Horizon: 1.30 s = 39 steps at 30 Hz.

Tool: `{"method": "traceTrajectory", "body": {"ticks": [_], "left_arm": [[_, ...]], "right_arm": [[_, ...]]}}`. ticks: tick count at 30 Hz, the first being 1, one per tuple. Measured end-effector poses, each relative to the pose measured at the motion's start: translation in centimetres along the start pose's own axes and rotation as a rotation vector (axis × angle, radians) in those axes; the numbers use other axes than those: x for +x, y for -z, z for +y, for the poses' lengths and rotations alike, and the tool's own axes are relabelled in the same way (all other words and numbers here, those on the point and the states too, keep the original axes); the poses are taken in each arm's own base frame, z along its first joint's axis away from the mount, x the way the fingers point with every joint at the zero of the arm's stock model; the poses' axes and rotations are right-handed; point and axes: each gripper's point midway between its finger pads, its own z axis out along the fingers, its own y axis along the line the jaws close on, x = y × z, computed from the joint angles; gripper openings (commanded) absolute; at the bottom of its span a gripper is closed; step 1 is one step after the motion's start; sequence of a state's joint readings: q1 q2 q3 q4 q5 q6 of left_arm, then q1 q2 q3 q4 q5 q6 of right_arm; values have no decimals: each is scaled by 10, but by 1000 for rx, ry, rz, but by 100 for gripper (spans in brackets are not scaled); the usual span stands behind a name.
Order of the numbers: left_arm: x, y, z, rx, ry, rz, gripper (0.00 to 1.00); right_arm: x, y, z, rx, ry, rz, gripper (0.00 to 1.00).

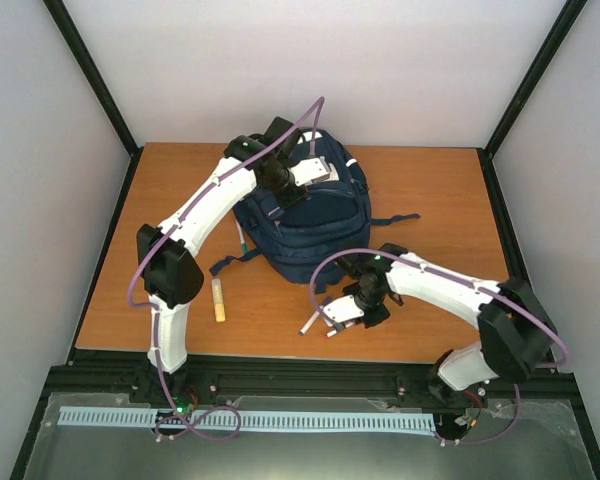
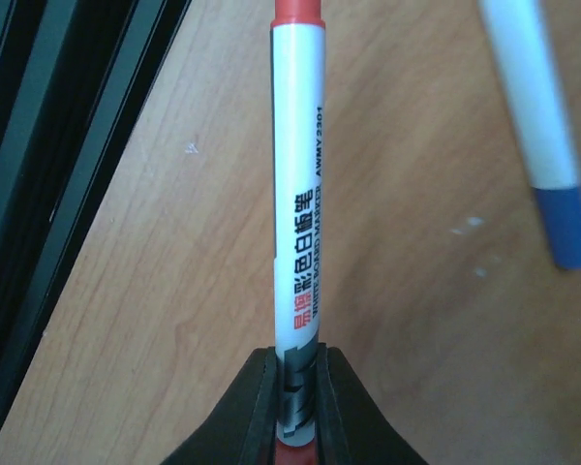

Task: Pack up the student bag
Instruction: Pick up the stationery from the center of the board, then place the stationery in the student bag.

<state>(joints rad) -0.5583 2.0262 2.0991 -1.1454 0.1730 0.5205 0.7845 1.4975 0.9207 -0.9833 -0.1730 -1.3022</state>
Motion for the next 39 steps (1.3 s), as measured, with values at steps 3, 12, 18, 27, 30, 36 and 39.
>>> {"method": "traceTrajectory", "body": {"ticks": [3,12,18,27,30,36,39], "left_arm": [[0,-1,-1,5,0,0,1],[1,-1,-1,6,-1,2,1],[2,-2,-2,9,-4,6,1],[2,-2,-2,9,-6,6,1],[2,-2,0,2,-6,6,1],[0,-2,3,-15,-9,0,1],[0,-2,4,-20,-9,0,1]], "right_arm": [[0,23,-7,72,-28,-12,3],[0,114,-96,396,-78,-39,4],[16,151,-168,586,-104,-23,4],[50,136,-244,727,-160,47,19],[56,135,-256,766,-180,59,36],[55,136,-259,776,-221,22,42],[58,136,-254,744,-274,-28,40]]}}
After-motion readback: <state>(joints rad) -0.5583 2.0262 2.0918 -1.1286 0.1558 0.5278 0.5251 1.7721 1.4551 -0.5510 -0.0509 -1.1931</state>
